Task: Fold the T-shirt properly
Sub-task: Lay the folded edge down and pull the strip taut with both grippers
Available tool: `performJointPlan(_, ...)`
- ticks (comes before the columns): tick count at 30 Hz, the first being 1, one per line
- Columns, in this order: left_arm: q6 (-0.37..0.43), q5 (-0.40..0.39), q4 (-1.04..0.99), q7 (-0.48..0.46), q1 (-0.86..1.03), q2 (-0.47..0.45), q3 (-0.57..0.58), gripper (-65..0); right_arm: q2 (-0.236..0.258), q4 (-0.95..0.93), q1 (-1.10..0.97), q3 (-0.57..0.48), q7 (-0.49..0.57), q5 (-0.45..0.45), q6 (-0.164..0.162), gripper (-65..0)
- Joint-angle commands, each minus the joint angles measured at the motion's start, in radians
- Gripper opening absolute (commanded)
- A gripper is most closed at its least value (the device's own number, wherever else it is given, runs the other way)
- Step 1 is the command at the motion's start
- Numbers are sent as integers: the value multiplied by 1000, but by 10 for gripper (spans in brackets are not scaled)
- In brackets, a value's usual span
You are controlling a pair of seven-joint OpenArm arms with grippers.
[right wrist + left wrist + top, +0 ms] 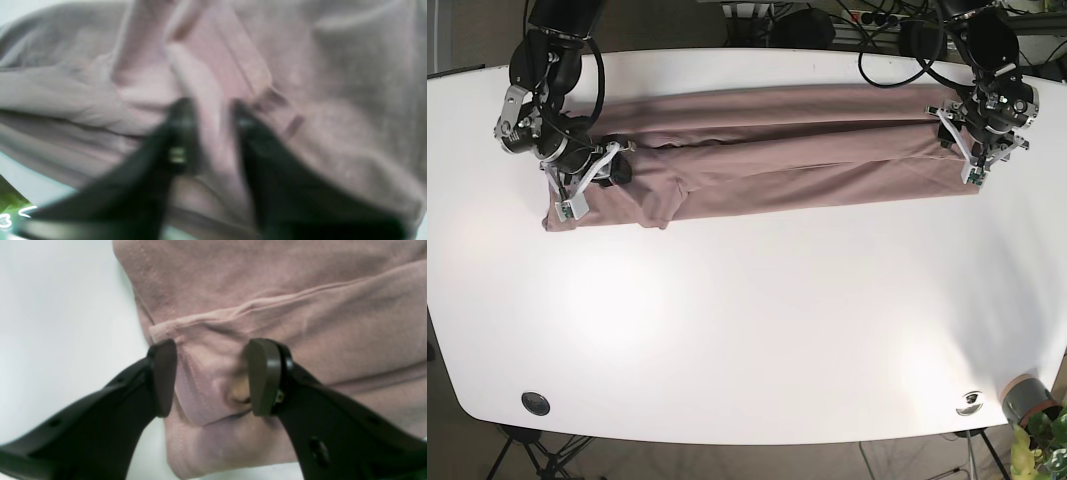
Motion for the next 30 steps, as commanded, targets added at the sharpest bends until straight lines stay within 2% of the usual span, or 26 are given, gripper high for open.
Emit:
performJointPlan(1, 2, -7, 14, -14, -4, -15, -3, -343, 13, 28, 10, 4, 21, 19, 2, -634)
performJointPlan(6, 2, -7, 3, -18, -4, -15, -2, -343, 22, 103, -18, 53, 16, 19, 2, -615)
performJointPlan(13, 2, -2, -86, -127, -2, -47, -2, -343, 22, 196, -85, 88, 13, 20, 1, -615)
performJointPlan(20, 2, -4, -138, -132, -4, -70, -2, -343, 16, 266, -177, 85, 13, 22, 2, -609)
performJointPlan(22, 2, -5, -138, -133, -4, -70, -2, -343, -4, 277, -199, 86, 13, 37, 2, -609)
performJointPlan(26, 2, -5, -137, -133, -5, -70, -2, -343, -4, 272, -216, 90, 19, 57, -5, -609)
performJointPlan(30, 2, -5, -135, -133, -5, -70, -2, -343, -8, 271, -228, 129, 18, 59, -5, -607)
